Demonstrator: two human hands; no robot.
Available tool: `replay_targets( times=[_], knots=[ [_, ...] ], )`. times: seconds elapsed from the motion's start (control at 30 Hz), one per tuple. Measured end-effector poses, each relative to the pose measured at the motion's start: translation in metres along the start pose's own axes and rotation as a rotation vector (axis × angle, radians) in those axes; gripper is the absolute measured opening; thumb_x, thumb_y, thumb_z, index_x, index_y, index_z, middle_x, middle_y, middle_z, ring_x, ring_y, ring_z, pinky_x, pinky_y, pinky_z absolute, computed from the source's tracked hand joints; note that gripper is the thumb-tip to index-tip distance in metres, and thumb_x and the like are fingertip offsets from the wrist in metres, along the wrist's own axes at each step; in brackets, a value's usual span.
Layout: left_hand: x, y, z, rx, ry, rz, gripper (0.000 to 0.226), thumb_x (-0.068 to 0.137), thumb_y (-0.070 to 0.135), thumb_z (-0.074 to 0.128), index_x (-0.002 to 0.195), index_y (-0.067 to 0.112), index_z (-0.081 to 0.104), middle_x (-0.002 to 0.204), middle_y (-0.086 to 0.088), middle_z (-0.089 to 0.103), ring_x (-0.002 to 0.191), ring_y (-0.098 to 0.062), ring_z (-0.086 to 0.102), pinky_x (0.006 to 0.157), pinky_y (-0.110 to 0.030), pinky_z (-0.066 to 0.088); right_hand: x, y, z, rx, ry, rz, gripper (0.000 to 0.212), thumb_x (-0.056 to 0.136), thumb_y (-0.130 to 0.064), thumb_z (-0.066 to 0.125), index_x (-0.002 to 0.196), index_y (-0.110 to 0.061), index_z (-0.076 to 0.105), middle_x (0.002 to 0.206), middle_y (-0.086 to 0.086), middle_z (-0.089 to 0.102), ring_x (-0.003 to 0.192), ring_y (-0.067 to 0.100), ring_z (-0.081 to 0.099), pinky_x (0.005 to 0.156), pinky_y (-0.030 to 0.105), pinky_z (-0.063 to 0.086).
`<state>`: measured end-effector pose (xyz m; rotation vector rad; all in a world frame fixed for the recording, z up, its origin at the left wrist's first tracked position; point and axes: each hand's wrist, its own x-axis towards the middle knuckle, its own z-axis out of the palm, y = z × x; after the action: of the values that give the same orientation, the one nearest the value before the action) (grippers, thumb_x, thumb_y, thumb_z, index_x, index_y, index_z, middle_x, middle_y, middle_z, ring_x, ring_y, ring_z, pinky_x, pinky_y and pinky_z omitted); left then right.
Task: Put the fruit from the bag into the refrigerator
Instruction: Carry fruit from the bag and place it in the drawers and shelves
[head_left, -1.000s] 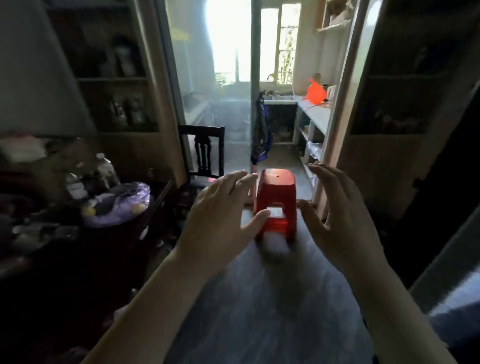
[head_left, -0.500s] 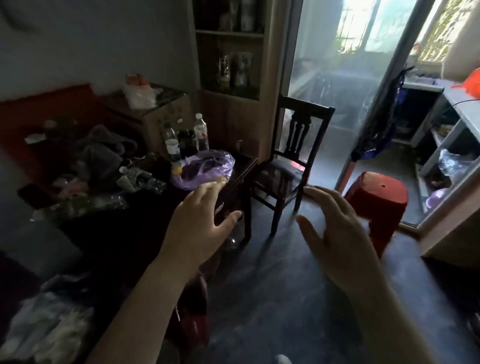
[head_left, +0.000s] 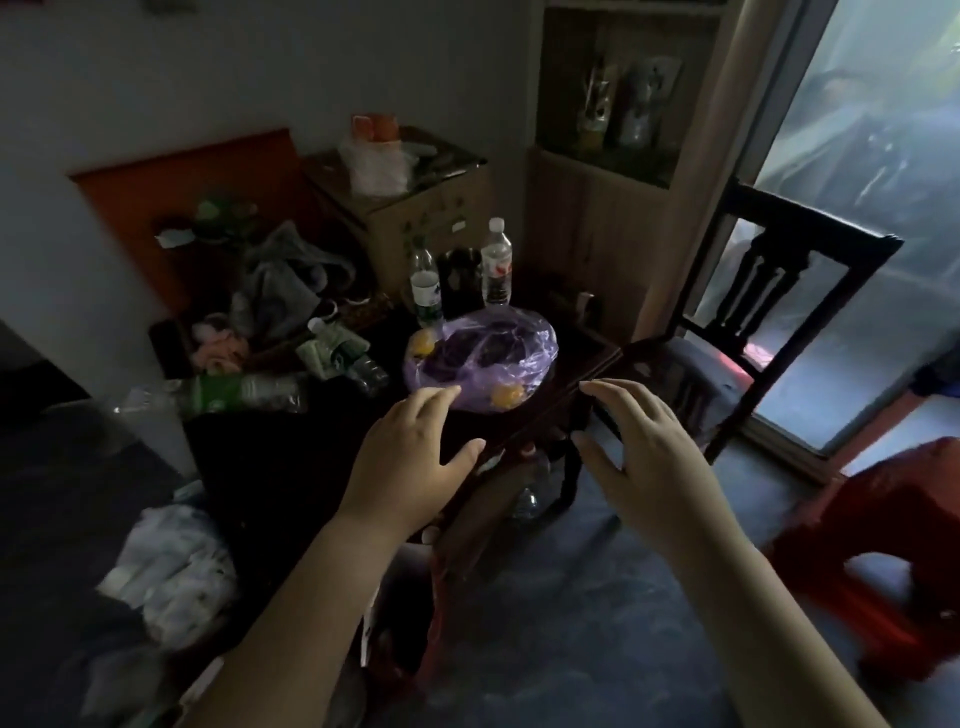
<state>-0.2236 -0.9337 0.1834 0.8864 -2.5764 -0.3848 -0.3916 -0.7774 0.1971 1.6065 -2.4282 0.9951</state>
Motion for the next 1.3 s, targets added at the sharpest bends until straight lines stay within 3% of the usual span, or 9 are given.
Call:
replay_targets(
  times=[0.13,0.4,0.63,0.77,0.9,1.1,1.3],
  knots=[
    [0.037,-0.024,0.019,0.011,-0.01,-0.06,0.061,0.088,0.047,0.054,0.139,0.016,0.042,0.139,0.0,0.045,0.128,-0.017,0.042,0.1,-0.031,0.037,0.057,0.025,0.05,0.003,-0.117,-0.015,0.044,0.088,-0.028,0.061,0.129,-0.017,0.051,0.129,-0.001,0.053,0.12,0.019,0.048,0.093,0.019,0.034],
    [0.158,-0.101,0.083,-0.033,-0.108,-0.116,0.051,0.09,0.039,0.055,0.134,0.013,0.048,0.135,-0.001,0.049,0.125,-0.02,0.045,0.098,-0.031,0.039,0.183,0.08,0.151,-0.039,-0.274,0.035,0.044,0.09,-0.032,0.057,0.131,-0.018,0.051,0.132,-0.003,0.052,0.122,0.017,0.047,0.095,0.027,0.039],
    [0.234,-0.161,0.141,-0.044,-0.319,-0.158,0.046,0.093,0.037,0.05,0.134,0.016,0.047,0.135,0.001,0.048,0.124,-0.019,0.044,0.097,-0.03,0.037,0.255,0.121,0.23,0.02,-0.36,0.186,0.025,0.092,-0.016,0.05,0.114,-0.015,0.063,0.113,0.001,0.064,0.101,0.023,0.061,0.078,0.033,0.048],
    [0.261,-0.184,0.171,-0.063,-0.43,-0.198,0.051,0.095,0.035,0.047,0.14,0.014,0.04,0.143,-0.001,0.041,0.131,-0.019,0.037,0.103,-0.031,0.034,0.274,0.142,0.267,0.046,-0.439,0.186,0.02,0.089,-0.012,0.052,0.104,-0.012,0.065,0.103,0.005,0.065,0.094,0.027,0.061,0.075,0.037,0.049],
    [0.278,-0.197,0.194,-0.094,-0.513,-0.198,0.057,0.096,0.033,0.045,0.147,0.014,0.026,0.154,-0.003,0.026,0.141,-0.017,0.022,0.112,-0.028,0.021,0.281,0.161,0.297,0.032,-0.537,0.215,0.016,0.09,-0.018,0.05,0.098,-0.018,0.065,0.097,-0.001,0.063,0.088,0.025,0.061,0.068,0.038,0.049],
    [0.296,-0.218,0.22,-0.086,-0.508,-0.168,0.062,0.096,0.032,0.046,0.149,0.013,0.021,0.157,-0.005,0.015,0.145,-0.017,0.009,0.116,-0.03,0.012,0.266,0.171,0.308,0.001,-0.618,0.212,0.023,0.075,-0.028,0.059,0.096,-0.024,0.066,0.097,-0.005,0.064,0.093,0.024,0.06,0.066,0.038,0.052],
    [0.316,-0.248,0.229,0.075,-0.42,-0.123,0.061,0.093,0.035,0.049,0.145,0.009,0.031,0.152,-0.012,0.028,0.143,-0.025,0.017,0.118,-0.039,0.012,0.244,0.171,0.298,-0.102,-0.592,0.133,0.029,0.064,-0.035,0.073,0.091,-0.026,0.07,0.09,-0.008,0.062,0.088,0.018,0.06,0.068,0.027,0.049]
  ],
)
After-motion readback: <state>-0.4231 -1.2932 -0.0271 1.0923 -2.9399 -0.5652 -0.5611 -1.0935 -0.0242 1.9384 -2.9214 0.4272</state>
